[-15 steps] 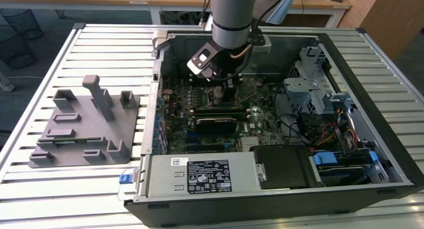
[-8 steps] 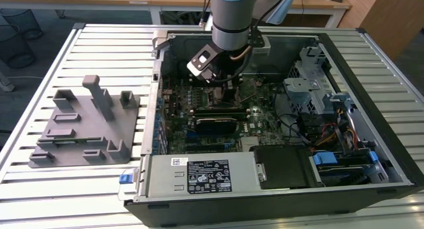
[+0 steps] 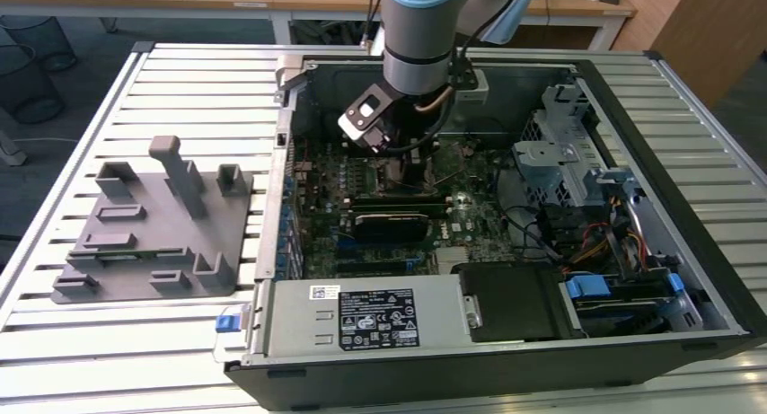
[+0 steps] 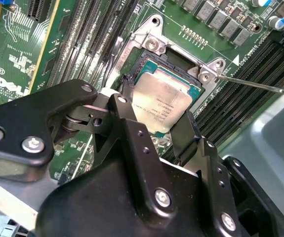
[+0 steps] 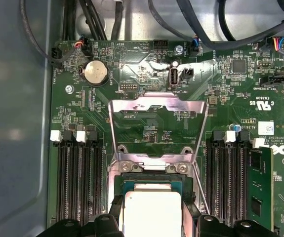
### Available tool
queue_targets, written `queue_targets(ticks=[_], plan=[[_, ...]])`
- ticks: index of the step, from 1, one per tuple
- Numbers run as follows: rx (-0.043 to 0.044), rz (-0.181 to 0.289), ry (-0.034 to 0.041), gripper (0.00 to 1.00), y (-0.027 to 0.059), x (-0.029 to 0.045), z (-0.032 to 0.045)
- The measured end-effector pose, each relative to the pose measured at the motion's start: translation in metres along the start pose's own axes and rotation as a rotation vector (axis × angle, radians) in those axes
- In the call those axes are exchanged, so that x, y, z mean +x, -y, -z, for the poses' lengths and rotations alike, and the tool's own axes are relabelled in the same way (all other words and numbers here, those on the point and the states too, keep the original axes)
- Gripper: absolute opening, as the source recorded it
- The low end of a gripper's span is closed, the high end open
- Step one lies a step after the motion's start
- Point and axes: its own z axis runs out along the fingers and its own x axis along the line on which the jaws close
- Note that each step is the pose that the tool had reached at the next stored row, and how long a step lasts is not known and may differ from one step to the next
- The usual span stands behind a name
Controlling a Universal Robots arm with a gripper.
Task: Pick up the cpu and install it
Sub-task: 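Place the cpu into insertion slot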
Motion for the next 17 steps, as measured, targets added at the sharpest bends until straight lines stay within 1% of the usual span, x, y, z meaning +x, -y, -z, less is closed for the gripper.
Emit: queue_targets(ticks=[6, 17], plan=[[0.0001, 0.000, 0.0001, 0.54, 0.0002, -0.0002, -0.0032], [0.0003, -0.001, 0.0005, 0.54, 0.0003, -0.0005, -0.0064]])
